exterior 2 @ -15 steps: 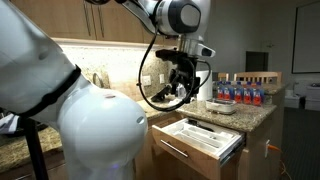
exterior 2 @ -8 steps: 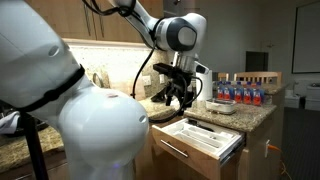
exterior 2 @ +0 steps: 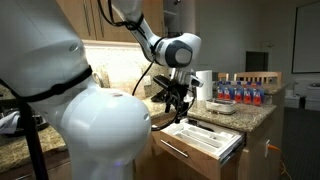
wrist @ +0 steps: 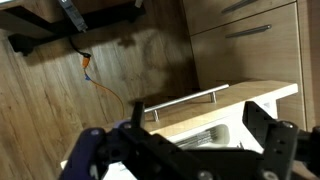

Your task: Close the open drawer

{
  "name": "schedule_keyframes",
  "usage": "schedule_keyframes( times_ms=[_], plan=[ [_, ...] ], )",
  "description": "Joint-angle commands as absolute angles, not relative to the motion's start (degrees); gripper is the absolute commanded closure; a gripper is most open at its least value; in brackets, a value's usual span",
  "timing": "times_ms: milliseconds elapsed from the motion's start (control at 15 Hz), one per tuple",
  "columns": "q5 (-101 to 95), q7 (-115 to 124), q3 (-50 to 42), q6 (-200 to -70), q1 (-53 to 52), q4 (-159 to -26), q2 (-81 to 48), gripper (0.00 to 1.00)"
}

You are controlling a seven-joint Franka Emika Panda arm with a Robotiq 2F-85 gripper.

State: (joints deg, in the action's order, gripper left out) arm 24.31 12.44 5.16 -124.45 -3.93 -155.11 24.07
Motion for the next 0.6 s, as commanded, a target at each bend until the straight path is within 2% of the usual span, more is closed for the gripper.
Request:
schedule_keyframes(
  times_ms=[0, 533],
  plan=[
    [25.89, 13.80, 5.97, -128.99, -5.32, -153.20, 17.44, 0.00],
    [21.77, 19.24, 9.32, -138.42, -6.67, -152.77, 8.52, 0.00]
  ],
)
